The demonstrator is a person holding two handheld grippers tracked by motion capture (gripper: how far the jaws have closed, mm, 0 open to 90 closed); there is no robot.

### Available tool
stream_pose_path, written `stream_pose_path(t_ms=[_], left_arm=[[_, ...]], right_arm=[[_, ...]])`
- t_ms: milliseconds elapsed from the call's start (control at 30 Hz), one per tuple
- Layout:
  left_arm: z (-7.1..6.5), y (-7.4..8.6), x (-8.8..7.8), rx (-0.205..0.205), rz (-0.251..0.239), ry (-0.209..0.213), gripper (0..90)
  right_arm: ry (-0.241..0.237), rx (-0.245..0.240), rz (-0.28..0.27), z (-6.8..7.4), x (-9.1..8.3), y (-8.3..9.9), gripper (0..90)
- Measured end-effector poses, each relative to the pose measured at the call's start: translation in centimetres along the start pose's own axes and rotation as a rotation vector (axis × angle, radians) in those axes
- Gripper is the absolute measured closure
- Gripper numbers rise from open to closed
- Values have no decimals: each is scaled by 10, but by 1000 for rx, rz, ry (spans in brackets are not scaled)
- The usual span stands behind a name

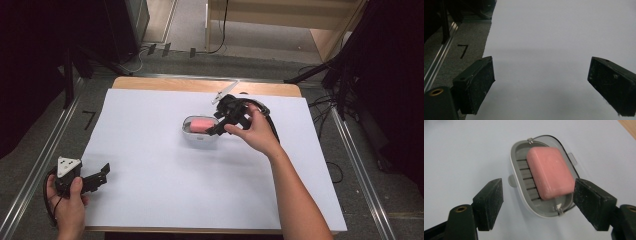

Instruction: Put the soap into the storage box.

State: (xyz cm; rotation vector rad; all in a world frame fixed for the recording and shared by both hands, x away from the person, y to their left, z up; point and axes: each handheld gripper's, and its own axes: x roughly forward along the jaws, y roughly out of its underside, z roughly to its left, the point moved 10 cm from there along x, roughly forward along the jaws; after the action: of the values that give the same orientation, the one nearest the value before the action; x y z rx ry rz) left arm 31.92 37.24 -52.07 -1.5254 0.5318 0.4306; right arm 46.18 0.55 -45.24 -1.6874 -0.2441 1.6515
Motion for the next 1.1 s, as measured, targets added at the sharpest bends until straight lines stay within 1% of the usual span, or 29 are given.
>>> stream_pose_path(t_ms=[67, 133, 200, 233, 267, 300, 367, 400, 433, 500, 533, 567, 633, 700, 733, 767, 800, 867, 933, 1033, 1100], left_arm=[[0, 0, 0, 0, 0, 0, 76], [0, 0, 0, 0, 0, -1, 76], [0, 0, 0, 0, 0, 0, 76], [0, 0, 0, 0, 1, -1, 76], [0, 0, 0, 0, 0, -1, 77], [0, 0, 0, 0, 0, -2, 77], [0, 0, 1, 1, -1, -3, 77], [0, 0, 0, 1, -1, -3, 77], [0, 0, 0, 1, -1, -4, 76], [0, 0, 0, 2, 0, -3, 76], [0, 0, 0, 3, 1, -6, 76], [0, 0, 0, 3, 0, -6, 76], [0, 0, 0, 4, 0, -7, 76], [0, 0, 0, 4, 0, -8, 76], [0, 0, 0, 4, 2, -9, 76], [0, 0, 0, 5, 2, -9, 76], [0, 0, 0, 5, 2, -9, 77], [0, 0, 0, 6, 2, -10, 76], [0, 0, 0, 5, 2, -10, 77], [0, 0, 0, 7, 1, -9, 76], [-1, 0, 0, 8, 0, -9, 76]], right_arm=[[-2, 18, -6, -2, -3, 6, 239], [0, 34, -6, -3, -5, 13, 213], [-13, 64, -15, -2, -9, 19, 195], [-21, 69, -17, -1, -11, 21, 178], [-27, 63, -22, 0, -13, 25, 152], [-31, 50, -40, 1, -15, 27, 147], [-36, 77, -63, 1, -19, 31, 147], [-37, 79, -67, 2, -19, 34, 142], [-15, 73, -60, 3, -19, 41, 134], [-9, 78, -64, 3, -20, 43, 134], [-8, 87, -74, 4, -21, 45, 134], [-23, 97, -89, 6, -23, 48, 134], [-25, 96, -113, 7, -28, 52, 135], [-4, 124, -130, 4, -32, 58, 138], [3, 128, -133, 4, -33, 60, 138], [22, 141, -131, 2, -34, 64, 137], [28, 144, -133, 1, -36, 67, 137], [33, 167, -158, 0, -40, 74, 139], [46, 171, -165, -1, -43, 81, 137], [40, 161, -183, 0, -46, 92, 138], [47, 175, -186, -1, -48, 100, 139]])
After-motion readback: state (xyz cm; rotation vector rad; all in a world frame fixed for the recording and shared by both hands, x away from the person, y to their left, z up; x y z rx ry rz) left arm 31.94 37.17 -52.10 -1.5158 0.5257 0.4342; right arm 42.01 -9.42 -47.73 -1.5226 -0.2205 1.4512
